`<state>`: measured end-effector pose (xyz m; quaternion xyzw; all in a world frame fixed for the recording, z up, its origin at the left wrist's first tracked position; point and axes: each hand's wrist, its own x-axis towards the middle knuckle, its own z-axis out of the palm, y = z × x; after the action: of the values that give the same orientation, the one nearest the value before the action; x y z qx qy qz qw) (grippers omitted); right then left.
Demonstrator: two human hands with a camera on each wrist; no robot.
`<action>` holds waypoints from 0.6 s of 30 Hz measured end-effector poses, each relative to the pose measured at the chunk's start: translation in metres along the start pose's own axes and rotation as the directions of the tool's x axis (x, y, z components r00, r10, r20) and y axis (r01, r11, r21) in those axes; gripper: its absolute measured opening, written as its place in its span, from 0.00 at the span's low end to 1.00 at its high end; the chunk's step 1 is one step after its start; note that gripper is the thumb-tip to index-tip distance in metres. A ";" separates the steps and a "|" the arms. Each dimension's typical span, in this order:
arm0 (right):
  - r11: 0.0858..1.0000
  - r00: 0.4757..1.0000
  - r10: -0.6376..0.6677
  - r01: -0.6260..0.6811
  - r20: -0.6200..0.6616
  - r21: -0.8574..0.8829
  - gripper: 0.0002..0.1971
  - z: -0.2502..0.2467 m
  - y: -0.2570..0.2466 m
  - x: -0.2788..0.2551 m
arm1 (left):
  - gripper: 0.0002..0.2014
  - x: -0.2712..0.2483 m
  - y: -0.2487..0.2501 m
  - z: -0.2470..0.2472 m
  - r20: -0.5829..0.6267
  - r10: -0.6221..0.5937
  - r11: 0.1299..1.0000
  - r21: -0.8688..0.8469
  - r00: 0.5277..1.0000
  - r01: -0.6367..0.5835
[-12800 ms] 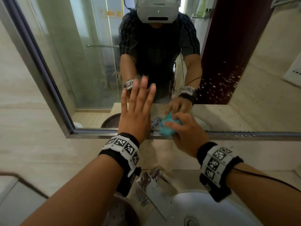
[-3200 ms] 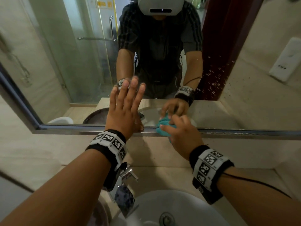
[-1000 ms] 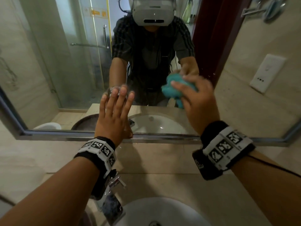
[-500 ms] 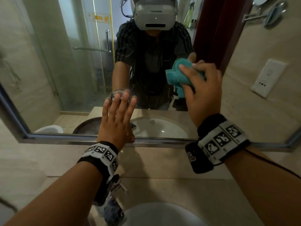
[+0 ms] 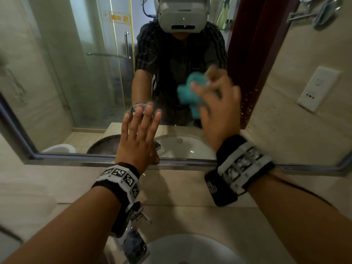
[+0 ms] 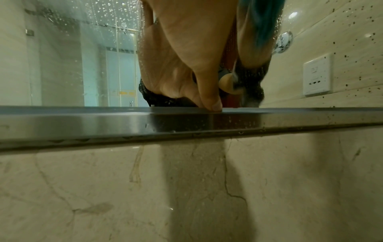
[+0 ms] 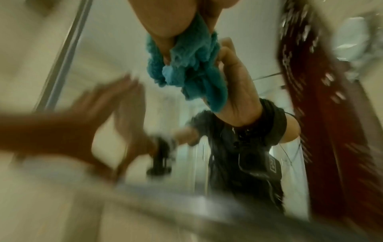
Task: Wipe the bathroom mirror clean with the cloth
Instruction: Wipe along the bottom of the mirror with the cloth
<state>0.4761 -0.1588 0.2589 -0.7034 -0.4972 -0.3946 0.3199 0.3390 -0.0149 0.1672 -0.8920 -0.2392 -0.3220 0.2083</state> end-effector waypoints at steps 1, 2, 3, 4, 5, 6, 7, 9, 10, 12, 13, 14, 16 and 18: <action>0.999 0.993 -0.024 0.019 0.113 0.047 0.20 0.010 -0.003 -0.021 | 0.73 0.000 0.000 0.000 -0.005 0.003 1.000 0.001 1.000 -0.003; 0.991 0.965 -0.128 0.119 0.229 0.055 0.22 0.021 -0.002 -0.048 | 0.73 0.000 0.000 -0.001 -0.006 0.005 1.000 0.004 1.000 -0.005; 0.974 0.917 -0.213 0.228 0.338 -0.004 0.25 0.025 0.002 -0.073 | 0.73 0.001 0.000 -0.001 -0.006 0.008 1.000 0.006 1.000 -0.008; 0.955 0.876 -0.252 0.294 0.411 -0.041 0.26 0.025 0.008 -0.090 | 0.73 0.001 0.001 0.000 -0.006 0.011 1.000 0.004 1.000 -0.011; 0.951 0.861 -0.247 0.304 0.445 -0.062 0.26 0.023 0.017 -0.098 | 0.73 0.000 0.001 0.001 -0.011 0.012 1.000 -0.001 1.000 -0.012; 0.956 0.856 -0.227 0.287 0.464 -0.062 0.26 0.018 0.025 -0.097 | 0.73 0.000 0.001 0.001 -0.013 0.011 1.000 -0.006 1.000 -0.012; 0.961 0.869 -0.223 0.273 0.442 -0.052 0.24 0.012 0.027 -0.088 | 0.72 0.000 0.001 0.001 -0.010 0.009 1.000 -0.009 1.000 -0.009; 0.974 0.939 -0.207 0.223 0.275 -0.028 0.20 -0.001 0.020 -0.060 | 0.71 0.000 0.002 0.001 -0.001 0.007 1.000 -0.012 1.000 -0.007; 0.985 0.973 -0.168 0.171 0.160 -0.003 0.18 -0.005 0.015 -0.044 | 0.72 -0.001 0.002 0.001 0.001 0.004 1.000 -0.013 1.000 -0.004; 1.000 0.999 -0.024 0.024 -0.036 0.015 0.17 0.001 0.008 -0.022 | 0.75 0.001 0.002 -0.002 0.028 0.000 1.000 -0.007 1.000 0.000; 0.999 0.997 0.037 -0.036 -0.069 0.011 0.16 0.009 0.004 -0.022 | 0.76 0.001 0.002 -0.003 0.042 -0.001 1.000 -0.001 0.999 0.001; 0.997 0.997 0.077 -0.076 -0.026 0.029 0.15 0.017 0.000 -0.030 | 0.76 0.000 0.002 -0.002 0.046 -0.001 1.000 0.004 0.999 0.001; 0.998 0.978 -0.064 0.063 0.197 0.010 0.15 0.035 -0.003 -0.068 | 0.75 0.000 0.001 -0.002 0.033 0.001 1.000 0.001 0.999 -0.001; 0.958 0.886 -0.252 0.286 0.389 -0.030 0.19 0.039 0.006 -0.105 | 0.75 0.001 0.001 -0.004 0.034 0.004 1.000 -0.012 0.999 -0.003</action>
<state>0.4702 -0.1746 0.1479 -0.7042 -0.6248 -0.3118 0.1285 0.3381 -0.0177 0.1701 -0.8992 -0.2391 -0.3076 0.1992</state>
